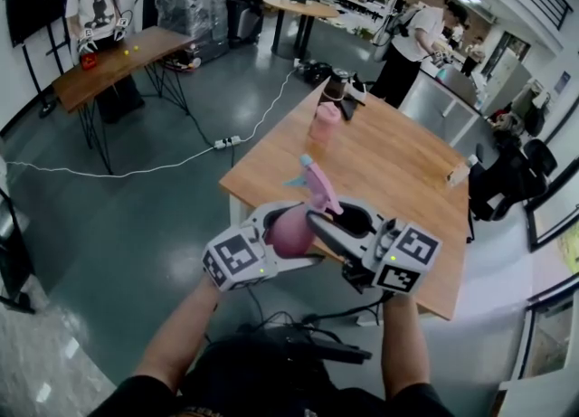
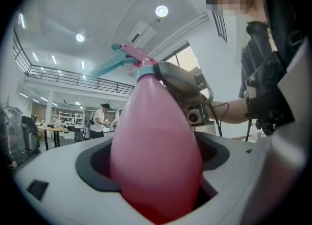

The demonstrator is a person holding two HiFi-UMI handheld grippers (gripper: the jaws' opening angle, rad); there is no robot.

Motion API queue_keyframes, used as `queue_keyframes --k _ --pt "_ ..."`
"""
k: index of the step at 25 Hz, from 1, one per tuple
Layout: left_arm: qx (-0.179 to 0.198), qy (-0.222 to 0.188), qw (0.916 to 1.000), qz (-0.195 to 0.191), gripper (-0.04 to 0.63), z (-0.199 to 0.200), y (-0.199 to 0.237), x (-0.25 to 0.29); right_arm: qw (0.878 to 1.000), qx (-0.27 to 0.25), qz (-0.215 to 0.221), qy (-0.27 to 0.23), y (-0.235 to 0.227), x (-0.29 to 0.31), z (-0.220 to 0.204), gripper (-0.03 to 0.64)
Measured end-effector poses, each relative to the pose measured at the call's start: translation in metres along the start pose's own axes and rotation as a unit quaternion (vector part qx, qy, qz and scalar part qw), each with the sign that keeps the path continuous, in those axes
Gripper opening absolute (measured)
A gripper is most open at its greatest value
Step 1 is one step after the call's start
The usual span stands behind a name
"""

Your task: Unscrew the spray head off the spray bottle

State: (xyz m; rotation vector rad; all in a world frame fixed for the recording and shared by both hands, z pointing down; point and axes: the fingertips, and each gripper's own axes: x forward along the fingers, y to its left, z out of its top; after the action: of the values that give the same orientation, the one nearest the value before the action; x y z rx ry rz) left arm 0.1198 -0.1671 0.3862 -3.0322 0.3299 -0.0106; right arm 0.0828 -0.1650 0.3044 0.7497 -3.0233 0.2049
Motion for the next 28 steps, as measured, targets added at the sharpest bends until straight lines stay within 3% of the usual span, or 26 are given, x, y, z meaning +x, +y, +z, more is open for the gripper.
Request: queue_keyframes --k 16,23,28 --pt "-0.001 -0.006 0.9991 -0.041 0.443 0.008 -0.014 0.003 0.999 -0.002 0.041 -0.014 0.006 -0.012 0.005 0.138" --pt "-0.026 -0.015 0.9929 -0.115 0.443 0.013 -0.033 0.002 0.995 -0.004 0.101 -0.025 0.013 -0.021 0.008 0.14" --pt "-0.041 -0.014 0.9893 -0.139 0.443 0.013 -0.037 -0.002 0.993 -0.01 0.116 -0.029 0.016 -0.021 0.011 0.138"
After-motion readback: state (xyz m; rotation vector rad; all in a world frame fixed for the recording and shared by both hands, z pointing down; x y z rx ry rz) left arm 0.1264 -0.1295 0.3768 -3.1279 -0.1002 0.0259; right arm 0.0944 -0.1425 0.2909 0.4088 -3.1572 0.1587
